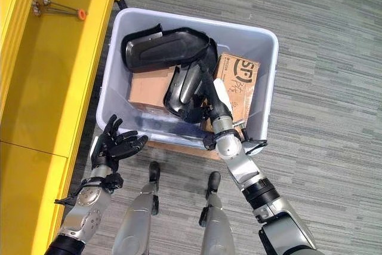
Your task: Move parts from the plastic box to the shelf.
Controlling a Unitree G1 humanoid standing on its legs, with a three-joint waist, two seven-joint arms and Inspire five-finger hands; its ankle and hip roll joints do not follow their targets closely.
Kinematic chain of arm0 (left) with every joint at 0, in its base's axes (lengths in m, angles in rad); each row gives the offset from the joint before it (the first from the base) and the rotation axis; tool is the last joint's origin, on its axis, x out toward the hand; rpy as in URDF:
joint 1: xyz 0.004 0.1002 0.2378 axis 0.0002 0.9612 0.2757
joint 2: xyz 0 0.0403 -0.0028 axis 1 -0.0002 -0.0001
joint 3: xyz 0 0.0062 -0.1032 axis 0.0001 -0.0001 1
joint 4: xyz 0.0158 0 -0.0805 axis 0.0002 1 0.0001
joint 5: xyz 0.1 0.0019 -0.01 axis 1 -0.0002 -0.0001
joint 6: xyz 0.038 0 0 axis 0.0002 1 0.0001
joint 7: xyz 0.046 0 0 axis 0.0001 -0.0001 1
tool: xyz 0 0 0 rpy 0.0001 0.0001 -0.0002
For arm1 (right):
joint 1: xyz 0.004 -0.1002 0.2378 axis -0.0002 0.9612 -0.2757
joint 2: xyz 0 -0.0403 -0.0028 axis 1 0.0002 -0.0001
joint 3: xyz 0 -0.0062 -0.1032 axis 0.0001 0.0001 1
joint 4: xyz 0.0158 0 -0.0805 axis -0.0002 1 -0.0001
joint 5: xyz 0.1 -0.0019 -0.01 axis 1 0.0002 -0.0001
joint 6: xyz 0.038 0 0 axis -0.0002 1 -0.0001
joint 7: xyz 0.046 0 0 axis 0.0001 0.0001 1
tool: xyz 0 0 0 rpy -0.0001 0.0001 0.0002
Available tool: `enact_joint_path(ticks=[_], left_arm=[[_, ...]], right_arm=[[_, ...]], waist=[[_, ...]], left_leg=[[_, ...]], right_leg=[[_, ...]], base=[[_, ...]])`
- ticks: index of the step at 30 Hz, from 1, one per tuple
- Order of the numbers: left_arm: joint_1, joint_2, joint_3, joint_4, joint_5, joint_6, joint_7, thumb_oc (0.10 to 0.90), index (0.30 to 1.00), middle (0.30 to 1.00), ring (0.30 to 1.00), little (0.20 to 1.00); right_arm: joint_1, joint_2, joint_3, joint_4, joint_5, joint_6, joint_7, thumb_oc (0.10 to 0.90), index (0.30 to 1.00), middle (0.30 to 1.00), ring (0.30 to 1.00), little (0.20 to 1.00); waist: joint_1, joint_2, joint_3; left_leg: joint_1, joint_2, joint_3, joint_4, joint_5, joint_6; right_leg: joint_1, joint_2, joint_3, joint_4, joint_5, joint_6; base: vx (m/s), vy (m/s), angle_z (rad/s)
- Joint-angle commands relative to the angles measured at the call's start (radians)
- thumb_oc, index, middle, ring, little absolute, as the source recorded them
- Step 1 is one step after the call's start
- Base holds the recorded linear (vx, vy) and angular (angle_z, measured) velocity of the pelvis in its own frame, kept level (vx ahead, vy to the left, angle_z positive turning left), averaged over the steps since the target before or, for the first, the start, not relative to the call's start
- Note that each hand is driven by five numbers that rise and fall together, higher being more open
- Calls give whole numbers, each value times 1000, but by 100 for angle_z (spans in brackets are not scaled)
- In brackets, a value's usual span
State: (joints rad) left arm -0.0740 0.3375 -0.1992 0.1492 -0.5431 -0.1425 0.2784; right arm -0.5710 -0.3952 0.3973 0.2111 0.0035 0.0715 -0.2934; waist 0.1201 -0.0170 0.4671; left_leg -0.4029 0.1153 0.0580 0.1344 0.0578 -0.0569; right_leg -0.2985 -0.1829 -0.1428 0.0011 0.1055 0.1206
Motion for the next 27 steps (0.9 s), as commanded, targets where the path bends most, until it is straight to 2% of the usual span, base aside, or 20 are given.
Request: enact_joint_path(ticks=[1,15,27], left_arm=[[60,49,16,-57,5,-25,37,900,1000,1000,1000,1000],[49,49,18,-64,7,-30,57,900,1000,1000,1000,1000],[40,53,11,-78,2,-40,70,900,1000,1000,1000,1000]], right_arm=[[-71,32,-6,-116,-16,-69,-21,900,1000,1000,1000,1000],[-97,38,11,-104,-78,-57,-26,900,1000,1000,1000,1000],[-161,17,5,-80,-147,-39,-53,900,1000,1000,1000,1000]], waist=[[9,-47,-25],[13,-36,-2],[21,-1,32]], left_leg=[[-124,34,-43,167,-70,-13],[-160,16,-56,187,-78,-5],[-229,-17,-85,259,-108,8]], right_leg=[[94,-144,-17,61,-58,76],[76,-151,-27,88,-70,77],[-6,-163,-14,248,-137,68]], base=[[-5,23,6],[1,9,3],[-14,18,11]])
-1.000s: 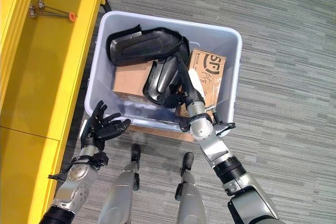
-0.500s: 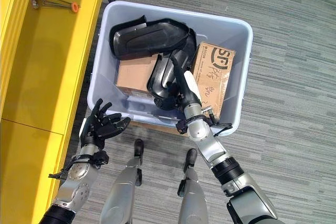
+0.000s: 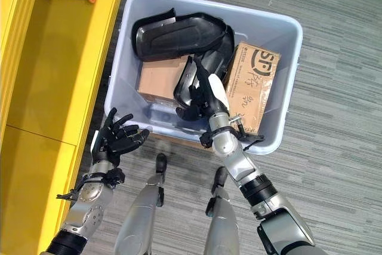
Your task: Move parts from the plastic box to the shelf.
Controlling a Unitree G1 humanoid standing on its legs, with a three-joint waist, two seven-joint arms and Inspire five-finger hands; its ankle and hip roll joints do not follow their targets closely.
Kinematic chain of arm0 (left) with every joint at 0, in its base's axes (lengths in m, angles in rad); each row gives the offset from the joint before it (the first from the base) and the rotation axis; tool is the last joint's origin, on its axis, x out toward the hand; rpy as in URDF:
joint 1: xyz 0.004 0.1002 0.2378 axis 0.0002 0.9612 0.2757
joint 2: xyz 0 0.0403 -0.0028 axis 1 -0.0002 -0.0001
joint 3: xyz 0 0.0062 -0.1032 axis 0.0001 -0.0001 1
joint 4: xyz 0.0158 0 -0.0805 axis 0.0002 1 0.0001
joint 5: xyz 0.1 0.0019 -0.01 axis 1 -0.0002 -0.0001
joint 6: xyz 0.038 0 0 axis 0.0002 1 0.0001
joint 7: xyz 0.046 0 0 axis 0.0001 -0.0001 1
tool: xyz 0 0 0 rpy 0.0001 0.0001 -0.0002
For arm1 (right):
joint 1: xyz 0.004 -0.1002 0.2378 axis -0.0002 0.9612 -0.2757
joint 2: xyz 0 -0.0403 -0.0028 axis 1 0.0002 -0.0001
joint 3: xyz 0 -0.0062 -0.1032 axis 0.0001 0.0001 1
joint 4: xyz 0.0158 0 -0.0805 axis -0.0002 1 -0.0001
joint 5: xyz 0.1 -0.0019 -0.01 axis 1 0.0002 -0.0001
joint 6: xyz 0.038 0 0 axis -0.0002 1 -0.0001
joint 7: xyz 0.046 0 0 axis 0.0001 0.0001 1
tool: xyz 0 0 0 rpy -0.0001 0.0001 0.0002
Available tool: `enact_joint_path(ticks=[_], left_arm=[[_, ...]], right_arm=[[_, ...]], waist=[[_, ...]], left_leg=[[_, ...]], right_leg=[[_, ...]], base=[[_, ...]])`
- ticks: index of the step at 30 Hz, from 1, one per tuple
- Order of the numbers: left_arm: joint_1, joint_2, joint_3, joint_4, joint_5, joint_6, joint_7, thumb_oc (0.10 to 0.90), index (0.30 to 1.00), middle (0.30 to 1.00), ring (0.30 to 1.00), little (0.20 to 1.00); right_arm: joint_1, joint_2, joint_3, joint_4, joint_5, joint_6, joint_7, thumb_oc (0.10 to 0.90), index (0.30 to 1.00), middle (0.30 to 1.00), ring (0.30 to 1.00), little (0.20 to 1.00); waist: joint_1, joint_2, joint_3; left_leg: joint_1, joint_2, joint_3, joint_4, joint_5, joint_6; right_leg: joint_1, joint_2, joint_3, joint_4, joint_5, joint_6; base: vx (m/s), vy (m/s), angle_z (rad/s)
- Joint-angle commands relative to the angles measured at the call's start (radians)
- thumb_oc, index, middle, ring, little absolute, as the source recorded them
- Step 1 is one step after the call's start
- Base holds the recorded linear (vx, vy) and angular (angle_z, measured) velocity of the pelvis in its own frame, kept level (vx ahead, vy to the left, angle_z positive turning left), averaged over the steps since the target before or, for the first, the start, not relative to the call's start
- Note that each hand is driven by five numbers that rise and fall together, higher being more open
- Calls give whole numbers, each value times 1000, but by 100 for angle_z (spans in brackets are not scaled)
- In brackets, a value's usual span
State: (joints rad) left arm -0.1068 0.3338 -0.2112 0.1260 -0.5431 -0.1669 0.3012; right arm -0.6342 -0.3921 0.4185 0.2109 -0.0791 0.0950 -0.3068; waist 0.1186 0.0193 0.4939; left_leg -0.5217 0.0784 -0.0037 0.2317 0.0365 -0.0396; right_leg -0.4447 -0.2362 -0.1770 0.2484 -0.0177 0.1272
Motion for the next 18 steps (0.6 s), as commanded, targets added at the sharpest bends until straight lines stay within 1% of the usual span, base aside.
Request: enact_joint_path(ticks=[1,4,9,18], left_arm=[[71,56,22,-56,6,-16,48,900,1000,1000,1000,1000],[68,55,19,-62,6,-15,49,900,1000,1000,1000,1000],[61,58,18,-69,11,-19,57,900,1000,1000,1000,1000],[56,53,15,-72,11,-21,67,900,1000,1000,1000,1000]], right_arm=[[-108,7,-17,-80,-78,-61,-41,900,1000,1000,1000,1000],[-146,-3,-21,-64,-106,-52,-53,900,1000,1000,1000,1000],[-184,-16,-31,-55,-145,-45,-73,900,1000,1000,1000,1000],[-198,-22,-37,-35,-189,-28,-92,900,1000,1000,1000,1000]], waist=[[23,-31,10],[32,-23,16],[40,-18,26],[38,-11,26]], left_leg=[[-126,13,-29,179,-90,-8],[-153,1,-44,205,-99,-5],[-186,-14,-54,238,-112,-1],[-245,-29,-62,274,-124,3]], right_leg=[[125,-112,20,30,-23,58],[102,-116,15,74,-46,55],[77,-123,14,114,-61,51],[29,-131,14,161,-79,44]], base=[[5,1,26],[9,-2,21],[12,6,19],[14,11,5]])
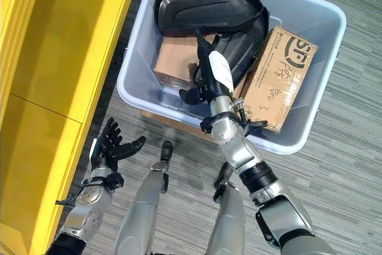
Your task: Move parts from the plastic box to the shelf.
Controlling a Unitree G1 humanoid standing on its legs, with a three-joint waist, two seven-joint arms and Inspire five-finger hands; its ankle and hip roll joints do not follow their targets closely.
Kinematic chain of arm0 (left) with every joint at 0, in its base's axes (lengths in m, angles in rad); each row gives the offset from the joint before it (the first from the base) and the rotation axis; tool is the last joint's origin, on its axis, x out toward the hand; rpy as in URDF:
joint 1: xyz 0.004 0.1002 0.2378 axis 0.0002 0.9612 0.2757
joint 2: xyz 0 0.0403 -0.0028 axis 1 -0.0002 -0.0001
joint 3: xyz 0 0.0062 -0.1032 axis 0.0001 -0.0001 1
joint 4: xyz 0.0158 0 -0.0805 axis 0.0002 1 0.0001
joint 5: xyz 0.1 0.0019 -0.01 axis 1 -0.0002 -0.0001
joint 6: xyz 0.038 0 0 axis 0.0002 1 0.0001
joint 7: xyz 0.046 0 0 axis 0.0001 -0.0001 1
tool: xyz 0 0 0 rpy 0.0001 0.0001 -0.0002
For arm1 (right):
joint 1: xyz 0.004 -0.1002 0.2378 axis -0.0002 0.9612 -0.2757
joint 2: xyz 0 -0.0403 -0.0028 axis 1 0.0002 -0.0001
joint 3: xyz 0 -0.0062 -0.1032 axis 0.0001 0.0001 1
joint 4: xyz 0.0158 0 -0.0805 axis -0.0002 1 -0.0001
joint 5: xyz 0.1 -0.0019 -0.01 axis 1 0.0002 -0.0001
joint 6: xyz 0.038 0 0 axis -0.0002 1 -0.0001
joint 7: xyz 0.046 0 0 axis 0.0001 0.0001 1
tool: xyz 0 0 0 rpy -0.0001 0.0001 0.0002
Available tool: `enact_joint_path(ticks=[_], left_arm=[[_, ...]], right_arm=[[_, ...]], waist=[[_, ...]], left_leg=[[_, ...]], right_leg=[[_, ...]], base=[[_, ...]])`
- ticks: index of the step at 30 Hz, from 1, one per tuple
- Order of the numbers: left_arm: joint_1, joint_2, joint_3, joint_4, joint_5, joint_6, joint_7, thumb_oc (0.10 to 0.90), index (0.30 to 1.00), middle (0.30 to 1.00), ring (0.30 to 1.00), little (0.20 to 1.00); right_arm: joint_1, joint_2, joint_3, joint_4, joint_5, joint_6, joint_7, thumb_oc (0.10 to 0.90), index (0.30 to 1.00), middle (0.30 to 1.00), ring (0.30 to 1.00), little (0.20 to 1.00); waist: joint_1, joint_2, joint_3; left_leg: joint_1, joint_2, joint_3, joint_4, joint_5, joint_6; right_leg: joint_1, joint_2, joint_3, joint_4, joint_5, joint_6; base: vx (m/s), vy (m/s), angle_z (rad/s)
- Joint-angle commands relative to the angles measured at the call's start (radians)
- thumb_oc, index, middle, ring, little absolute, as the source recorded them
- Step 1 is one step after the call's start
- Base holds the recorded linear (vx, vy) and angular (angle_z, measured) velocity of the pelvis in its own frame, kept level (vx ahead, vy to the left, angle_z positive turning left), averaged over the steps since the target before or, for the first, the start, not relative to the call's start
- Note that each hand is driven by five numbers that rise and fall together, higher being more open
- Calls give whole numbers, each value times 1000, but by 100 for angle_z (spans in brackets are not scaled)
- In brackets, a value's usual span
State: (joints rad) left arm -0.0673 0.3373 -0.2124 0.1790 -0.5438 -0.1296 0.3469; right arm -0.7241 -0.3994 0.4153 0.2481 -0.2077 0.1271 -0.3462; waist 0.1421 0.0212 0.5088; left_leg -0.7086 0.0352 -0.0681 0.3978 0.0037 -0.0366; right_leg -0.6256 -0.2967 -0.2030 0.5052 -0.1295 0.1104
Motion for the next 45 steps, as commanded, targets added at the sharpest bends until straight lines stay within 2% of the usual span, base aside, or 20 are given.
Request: enact_joint_path(ticks=[1,14,21,35,45], left_arm=[[16,49,17,-125,12,-58,21,900,1000,1000,1000,1000],[9,45,12,-123,16,-60,34,900,1000,1000,1000,1000],[3,46,11,-128,23,-63,37,900,1000,1000,1000,1000],[-9,51,8,-131,23,-75,40,900,1000,1000,1000,1000],[-12,46,9,-126,23,-75,48,900,1000,1000,1000,1000]], right_arm=[[-109,-15,-34,-73,-60,-60,-53,900,1000,1000,1000,1000],[-69,-34,-51,-90,-158,-37,-67,900,1000,1000,1000,1000],[-84,-58,-63,-73,-244,-11,-89,900,1000,1000,1000,1000],[-122,-84,-79,-46,-328,16,-125,900,1000,1000,1000,1000],[-114,-53,-64,-29,-306,12,-124,900,1000,1000,1000,1000]], waist=[[14,-13,11],[-9,-12,11],[-20,-15,11],[-27,-17,11],[-25,-14,11]], left_leg=[[-58,14,2,108,-92,0],[-80,15,10,115,-99,4],[-90,16,12,114,-100,3],[-118,16,12,112,-98,2],[-144,14,10,116,-96,3]], right_leg=[[209,-70,40,-95,33,61],[184,-69,53,-96,28,59],[171,-64,59,-96,27,60],[141,-56,66,-96,25,60],[114,-53,66,-80,18,59]], base=[[0,0,0],[0,0,0],[0,0,0],[0,0,0],[0,0,0]])
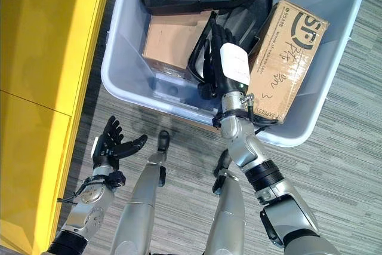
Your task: Move parts from the plastic box to the shelf.
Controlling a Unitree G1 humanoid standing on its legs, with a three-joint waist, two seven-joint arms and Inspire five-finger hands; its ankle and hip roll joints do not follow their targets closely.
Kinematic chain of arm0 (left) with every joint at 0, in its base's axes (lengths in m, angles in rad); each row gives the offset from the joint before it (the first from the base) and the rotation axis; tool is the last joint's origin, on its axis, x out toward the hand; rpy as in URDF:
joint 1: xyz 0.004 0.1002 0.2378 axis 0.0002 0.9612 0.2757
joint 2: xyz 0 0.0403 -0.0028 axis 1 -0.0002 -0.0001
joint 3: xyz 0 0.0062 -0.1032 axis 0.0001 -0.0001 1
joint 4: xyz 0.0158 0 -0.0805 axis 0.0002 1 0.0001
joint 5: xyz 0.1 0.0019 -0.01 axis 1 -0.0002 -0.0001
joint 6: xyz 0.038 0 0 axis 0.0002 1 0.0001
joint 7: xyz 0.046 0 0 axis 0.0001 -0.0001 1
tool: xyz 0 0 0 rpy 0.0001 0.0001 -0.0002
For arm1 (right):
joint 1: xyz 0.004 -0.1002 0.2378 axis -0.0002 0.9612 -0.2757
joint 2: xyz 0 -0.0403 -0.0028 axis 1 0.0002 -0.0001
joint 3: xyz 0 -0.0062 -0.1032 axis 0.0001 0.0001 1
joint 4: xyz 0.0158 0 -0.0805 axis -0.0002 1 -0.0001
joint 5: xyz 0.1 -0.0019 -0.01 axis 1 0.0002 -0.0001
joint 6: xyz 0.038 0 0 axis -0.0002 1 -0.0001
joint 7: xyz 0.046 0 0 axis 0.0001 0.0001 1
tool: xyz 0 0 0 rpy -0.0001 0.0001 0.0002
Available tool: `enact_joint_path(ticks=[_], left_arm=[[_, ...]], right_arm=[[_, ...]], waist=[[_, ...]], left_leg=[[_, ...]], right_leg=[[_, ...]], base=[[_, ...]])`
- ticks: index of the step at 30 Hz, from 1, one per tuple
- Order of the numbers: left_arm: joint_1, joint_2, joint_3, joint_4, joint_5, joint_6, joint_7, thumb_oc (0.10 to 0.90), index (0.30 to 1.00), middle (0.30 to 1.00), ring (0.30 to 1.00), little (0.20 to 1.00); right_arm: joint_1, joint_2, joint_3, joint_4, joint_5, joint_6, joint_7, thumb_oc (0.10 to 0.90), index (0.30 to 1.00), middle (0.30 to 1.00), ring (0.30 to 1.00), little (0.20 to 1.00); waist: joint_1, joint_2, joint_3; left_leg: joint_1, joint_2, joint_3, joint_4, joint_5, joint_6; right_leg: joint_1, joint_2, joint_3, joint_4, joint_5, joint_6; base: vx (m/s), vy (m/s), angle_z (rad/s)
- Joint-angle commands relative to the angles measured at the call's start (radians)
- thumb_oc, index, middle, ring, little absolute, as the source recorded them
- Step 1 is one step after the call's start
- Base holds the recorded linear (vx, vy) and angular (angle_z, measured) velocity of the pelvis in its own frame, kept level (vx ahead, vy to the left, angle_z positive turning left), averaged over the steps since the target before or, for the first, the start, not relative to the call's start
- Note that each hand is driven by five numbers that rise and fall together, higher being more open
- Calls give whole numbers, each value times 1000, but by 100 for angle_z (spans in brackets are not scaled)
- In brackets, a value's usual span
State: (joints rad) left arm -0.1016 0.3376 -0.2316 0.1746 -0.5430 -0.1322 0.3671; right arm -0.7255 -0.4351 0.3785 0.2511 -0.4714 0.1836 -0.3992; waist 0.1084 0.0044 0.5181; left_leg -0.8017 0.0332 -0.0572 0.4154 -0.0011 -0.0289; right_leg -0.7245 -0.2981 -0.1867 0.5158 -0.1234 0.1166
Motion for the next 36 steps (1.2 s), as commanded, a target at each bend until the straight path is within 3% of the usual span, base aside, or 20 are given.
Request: enact_joint_path(ticks=[1,15,36], left_arm=[[24,46,28,-122,21,-73,29,900,1000,1000,1000,1000],[28,58,32,-149,21,-83,33,900,1000,1000,1000,1000],[17,67,15,-170,3,-105,42,900,1000,1000,1000,1000]], right_arm=[[-110,-15,-26,-32,-38,-45,-71,900,1000,1000,1000,1000],[-142,-27,-19,1,-74,-30,-91,900,1000,1000,1000,1000],[-229,-26,-8,164,-66,11,-137,900,1000,1000,1000,1000]], waist=[[9,4,2],[17,15,2],[23,47,2]], left_leg=[[-53,16,-2,99,-91,-4],[-94,11,-7,115,-92,-7],[-257,5,-17,190,-98,-7]], right_leg=[[211,-52,49,-90,12,53],[172,-52,47,-58,-3,50],[-45,-51,86,93,-50,28]], base=[[0,0,0],[0,0,0],[0,0,0]])
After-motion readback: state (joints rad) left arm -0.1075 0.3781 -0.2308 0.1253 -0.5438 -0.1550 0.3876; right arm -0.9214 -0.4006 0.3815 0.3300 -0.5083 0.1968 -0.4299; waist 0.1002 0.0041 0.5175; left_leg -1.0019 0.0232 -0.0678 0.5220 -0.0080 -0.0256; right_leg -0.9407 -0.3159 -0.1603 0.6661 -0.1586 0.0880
